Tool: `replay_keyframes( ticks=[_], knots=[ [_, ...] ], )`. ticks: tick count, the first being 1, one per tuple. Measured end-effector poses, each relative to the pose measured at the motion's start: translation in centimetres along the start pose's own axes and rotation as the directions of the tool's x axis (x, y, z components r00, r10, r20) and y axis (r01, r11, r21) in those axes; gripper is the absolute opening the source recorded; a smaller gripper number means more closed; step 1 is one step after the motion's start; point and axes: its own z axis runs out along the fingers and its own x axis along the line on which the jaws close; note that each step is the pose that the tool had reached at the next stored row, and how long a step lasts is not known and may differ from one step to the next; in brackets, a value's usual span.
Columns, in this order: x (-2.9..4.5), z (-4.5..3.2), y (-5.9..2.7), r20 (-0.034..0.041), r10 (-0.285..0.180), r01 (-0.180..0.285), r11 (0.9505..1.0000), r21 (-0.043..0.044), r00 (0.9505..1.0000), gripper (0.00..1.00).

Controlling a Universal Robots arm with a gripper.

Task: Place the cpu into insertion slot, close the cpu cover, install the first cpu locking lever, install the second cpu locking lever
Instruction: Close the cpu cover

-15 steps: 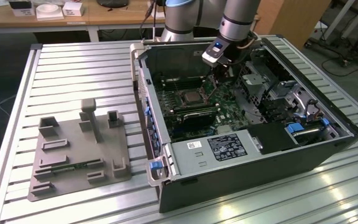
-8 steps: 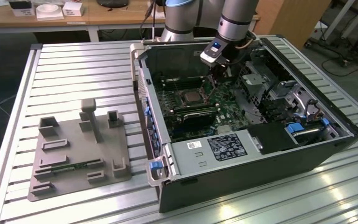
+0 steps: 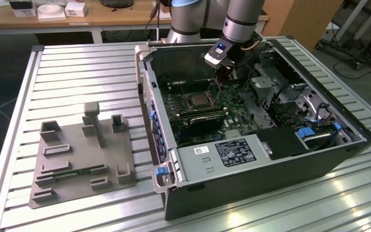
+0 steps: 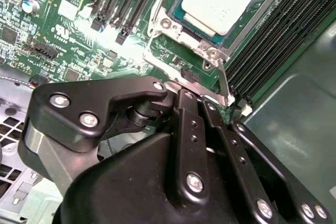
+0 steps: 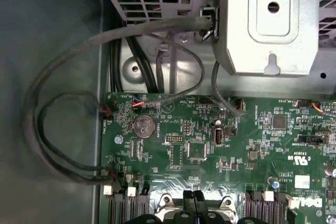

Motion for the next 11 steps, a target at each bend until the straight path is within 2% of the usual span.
replay_keyframes(
  ticks=[11],
  knots=[
    [0.48,0.18,-0.67,-0.0003,0.000,0.000,1.0000,0.0003,1.0000,0.11]
  ],
)
